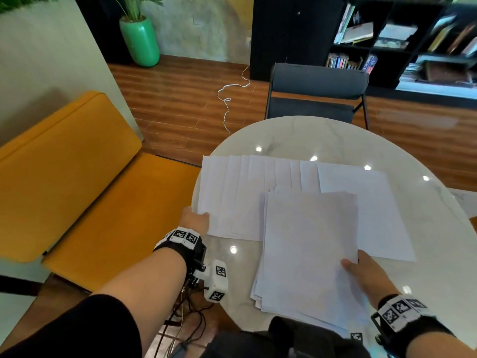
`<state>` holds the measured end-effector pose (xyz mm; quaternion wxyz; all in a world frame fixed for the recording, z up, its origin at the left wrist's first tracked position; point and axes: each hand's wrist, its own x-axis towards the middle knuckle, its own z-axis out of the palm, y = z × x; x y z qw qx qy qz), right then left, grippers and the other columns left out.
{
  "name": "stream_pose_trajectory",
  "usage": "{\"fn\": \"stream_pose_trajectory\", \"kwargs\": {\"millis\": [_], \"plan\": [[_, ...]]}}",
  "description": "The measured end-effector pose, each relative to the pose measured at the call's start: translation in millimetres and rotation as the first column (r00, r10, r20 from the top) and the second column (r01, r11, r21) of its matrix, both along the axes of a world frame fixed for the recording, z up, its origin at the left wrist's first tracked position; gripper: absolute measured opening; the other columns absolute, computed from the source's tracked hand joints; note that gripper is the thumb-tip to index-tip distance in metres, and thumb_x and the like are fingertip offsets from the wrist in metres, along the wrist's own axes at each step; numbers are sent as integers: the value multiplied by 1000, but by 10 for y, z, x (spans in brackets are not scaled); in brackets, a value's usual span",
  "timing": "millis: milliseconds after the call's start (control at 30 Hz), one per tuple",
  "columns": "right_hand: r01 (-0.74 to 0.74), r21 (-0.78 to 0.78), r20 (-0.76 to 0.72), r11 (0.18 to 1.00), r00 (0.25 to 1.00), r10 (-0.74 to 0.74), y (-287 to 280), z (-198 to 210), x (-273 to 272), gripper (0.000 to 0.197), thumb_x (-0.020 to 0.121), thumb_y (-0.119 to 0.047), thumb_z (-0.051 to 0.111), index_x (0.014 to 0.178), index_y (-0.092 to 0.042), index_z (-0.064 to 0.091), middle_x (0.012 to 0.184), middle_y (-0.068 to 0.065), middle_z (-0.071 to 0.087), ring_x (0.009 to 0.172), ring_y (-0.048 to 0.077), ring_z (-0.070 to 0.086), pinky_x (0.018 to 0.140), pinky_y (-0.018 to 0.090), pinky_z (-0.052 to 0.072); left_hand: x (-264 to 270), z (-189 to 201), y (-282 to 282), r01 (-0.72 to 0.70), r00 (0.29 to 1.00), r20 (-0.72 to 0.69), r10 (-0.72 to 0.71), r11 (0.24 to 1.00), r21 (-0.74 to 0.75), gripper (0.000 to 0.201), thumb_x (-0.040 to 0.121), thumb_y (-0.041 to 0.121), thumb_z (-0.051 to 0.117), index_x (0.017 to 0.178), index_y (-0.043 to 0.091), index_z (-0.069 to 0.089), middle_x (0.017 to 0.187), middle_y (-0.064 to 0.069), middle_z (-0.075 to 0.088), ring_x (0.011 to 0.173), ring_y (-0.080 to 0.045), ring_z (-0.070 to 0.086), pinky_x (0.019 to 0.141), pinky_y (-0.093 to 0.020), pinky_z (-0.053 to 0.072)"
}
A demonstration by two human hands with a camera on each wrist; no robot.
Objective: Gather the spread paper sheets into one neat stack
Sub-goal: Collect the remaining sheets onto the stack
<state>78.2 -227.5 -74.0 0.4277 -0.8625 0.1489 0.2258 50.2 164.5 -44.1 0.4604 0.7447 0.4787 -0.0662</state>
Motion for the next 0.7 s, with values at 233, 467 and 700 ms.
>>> {"fn": "stream_pose_trajectory", "kwargs": {"millis": [233, 467, 700], "plan": [[26, 16, -6, 1000, 1000, -26, 67, 59, -3, 40, 78, -25, 75, 109, -10, 55, 100, 8, 66, 93, 30, 61, 85, 40, 47, -47, 25, -38, -133, 980, 63, 191, 851, -508, 21, 90, 24, 63, 101, 7, 58, 88, -13, 69, 73, -27, 69, 43, -23, 54], [11, -37, -16, 999, 1000, -12, 126, 130, 2, 39, 80, -21, 74, 109, -9, 50, 102, 9, 59, 93, 28, 54, 83, 37, 42, -12, 56, -188, -45, 997, 28, 70, 845, -533, 29, 90, 15, 63, 112, -3, 58, 81, -20, 74, 82, -35, 70, 74, -39, 58], [16, -62, -24, 998, 1000, -18, 119, 110, 4, 39, 80, -22, 73, 108, -6, 51, 105, 13, 62, 98, 34, 58, 90, 46, 47, 14, -7, -56, 150, 986, -34, -162, 961, -233, 17, 92, 8, 51, 75, 10, 53, 93, -21, 72, 96, -38, 70, 90, -50, 55]]}}
